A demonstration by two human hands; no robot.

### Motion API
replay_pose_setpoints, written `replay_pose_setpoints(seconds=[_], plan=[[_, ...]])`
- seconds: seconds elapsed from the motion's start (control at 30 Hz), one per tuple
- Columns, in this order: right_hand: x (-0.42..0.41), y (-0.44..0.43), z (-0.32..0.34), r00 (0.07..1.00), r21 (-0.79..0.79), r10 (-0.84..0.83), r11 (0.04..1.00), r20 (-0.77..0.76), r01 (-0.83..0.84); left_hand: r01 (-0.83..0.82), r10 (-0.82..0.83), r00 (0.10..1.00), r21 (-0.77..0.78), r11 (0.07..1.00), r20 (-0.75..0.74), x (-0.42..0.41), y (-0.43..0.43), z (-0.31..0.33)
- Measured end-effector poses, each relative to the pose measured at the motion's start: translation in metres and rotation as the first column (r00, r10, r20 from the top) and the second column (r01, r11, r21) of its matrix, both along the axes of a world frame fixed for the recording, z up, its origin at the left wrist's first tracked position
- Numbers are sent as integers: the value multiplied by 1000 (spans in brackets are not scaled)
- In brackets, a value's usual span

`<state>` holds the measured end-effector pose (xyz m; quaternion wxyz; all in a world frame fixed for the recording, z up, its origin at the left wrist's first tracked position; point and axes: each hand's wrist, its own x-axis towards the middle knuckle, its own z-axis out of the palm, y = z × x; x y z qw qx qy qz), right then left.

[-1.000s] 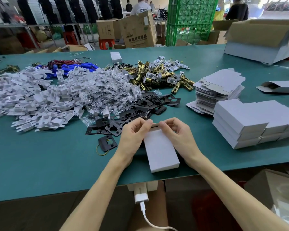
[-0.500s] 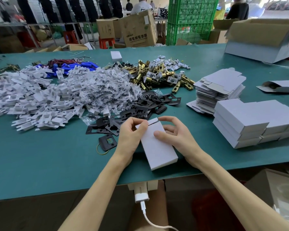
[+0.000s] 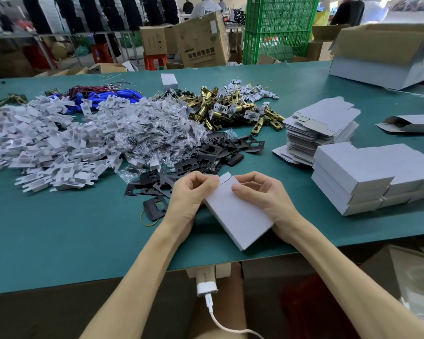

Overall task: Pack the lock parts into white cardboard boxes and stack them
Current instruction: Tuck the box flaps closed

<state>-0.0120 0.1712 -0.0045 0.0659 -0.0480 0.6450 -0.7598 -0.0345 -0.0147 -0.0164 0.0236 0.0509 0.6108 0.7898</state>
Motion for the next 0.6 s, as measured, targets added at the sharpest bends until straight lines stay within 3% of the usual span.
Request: replay_pose_setpoints(seconds=[0.23,0.6], plan=[[1,2,2,999,-12,33,999,35,-33,90,-93,995,48,995,45,0,-4,3],[1,0,1,1000,33,0,999,30,-1,39,-42,998,-68,997,-36,-1,-3,-2]])
